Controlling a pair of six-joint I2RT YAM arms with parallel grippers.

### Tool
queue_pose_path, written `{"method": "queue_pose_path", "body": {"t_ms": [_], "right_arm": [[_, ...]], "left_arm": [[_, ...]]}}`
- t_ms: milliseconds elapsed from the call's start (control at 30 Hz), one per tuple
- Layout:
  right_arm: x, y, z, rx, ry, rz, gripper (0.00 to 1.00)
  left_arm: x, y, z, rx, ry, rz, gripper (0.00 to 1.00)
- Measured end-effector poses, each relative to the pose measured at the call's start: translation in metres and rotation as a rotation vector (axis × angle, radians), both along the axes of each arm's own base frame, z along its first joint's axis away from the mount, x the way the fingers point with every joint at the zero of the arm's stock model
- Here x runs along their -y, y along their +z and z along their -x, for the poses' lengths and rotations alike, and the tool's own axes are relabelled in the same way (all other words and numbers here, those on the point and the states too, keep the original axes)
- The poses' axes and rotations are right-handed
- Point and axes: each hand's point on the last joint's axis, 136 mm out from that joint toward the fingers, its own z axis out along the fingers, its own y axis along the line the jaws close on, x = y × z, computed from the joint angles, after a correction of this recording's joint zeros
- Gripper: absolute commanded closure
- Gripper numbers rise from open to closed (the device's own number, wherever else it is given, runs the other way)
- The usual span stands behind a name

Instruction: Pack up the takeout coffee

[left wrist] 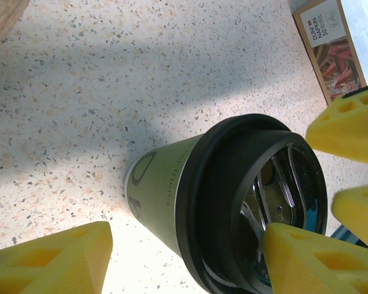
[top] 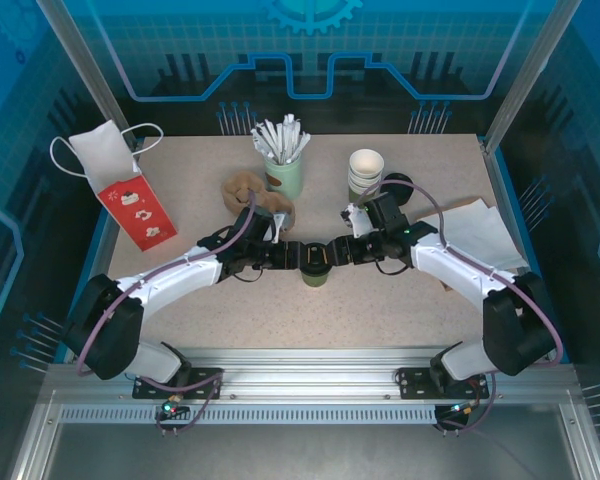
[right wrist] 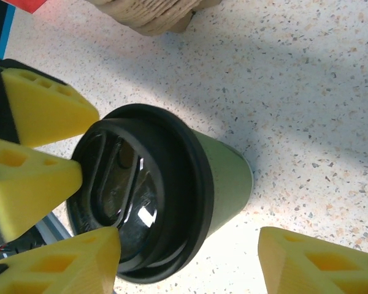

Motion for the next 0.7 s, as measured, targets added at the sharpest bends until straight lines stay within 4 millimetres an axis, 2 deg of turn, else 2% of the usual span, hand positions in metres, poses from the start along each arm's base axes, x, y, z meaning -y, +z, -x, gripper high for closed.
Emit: {"method": "queue_pose_path", "body": {"t_ms": [200, 333, 533, 700], "right_arm": [[0.0, 0.009, 0.001, -0.006, -0.007, -0.039, 0.27], [-0.004, 0.009, -0.001, -0.024, -0.004, -0.073, 0.26], [-0.01, -0.004, -0.001, -0.077, 0.006, -0.087, 0.29], [-0.011, -0.002, -0.002, -0.085, 0.008, -0.106, 0.35]], "left_arm": [[0.0, 0.005, 0.001, -0.014, 0.022, 0.048, 0.27], [0.0, 0.002, 0.004, -0.047, 0.025, 0.079, 0.32], [0.008, -0.001, 0.007, -0.084, 0.006, 0.116, 0.4], [0.013, -0.002, 0.008, -0.102, -0.003, 0.147, 0.43]]}}
